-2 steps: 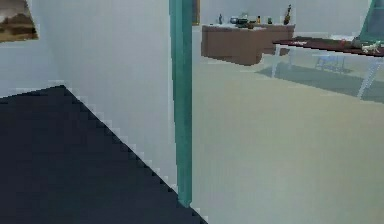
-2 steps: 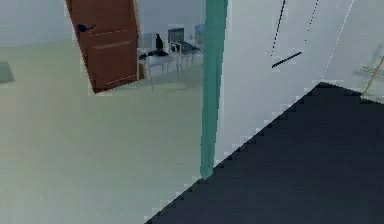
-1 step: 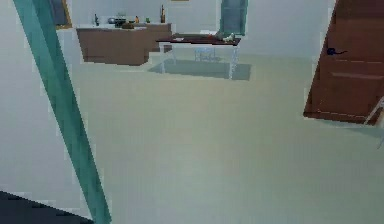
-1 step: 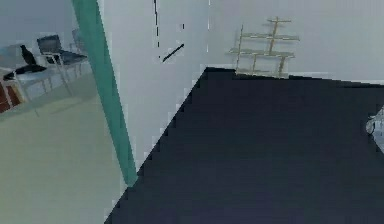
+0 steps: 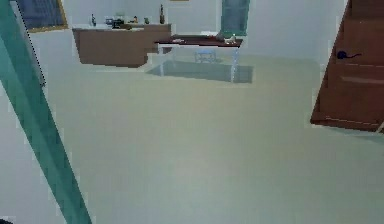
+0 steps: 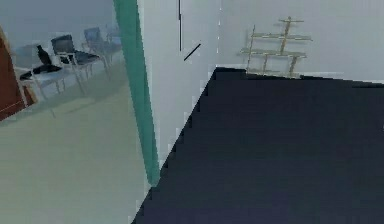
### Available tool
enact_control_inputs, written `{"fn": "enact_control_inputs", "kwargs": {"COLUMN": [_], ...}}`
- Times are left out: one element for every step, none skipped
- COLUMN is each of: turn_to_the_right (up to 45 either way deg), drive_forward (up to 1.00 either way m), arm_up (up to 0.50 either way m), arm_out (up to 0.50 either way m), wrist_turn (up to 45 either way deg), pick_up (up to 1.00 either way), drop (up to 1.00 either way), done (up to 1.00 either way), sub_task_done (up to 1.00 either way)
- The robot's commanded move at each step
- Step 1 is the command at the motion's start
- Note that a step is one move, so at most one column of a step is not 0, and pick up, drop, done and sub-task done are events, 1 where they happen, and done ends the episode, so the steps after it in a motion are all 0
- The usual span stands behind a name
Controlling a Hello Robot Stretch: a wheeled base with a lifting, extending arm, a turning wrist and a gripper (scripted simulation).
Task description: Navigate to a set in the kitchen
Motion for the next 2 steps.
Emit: {"fn": "enact_control_inputs", "kwargs": {"turn_to_the_right": [6.0,0.0], "drive_forward": [0.0,0.9], "arm_up": [0.0,0.0], "arm_out": [0.0,0.0], "wrist_turn": [0.0,0.0], "pick_up": [0.0,0.0], "drop": [0.0,0.0], "done": [0.0,0.0], "sub_task_done": [0.0,0.0]}}
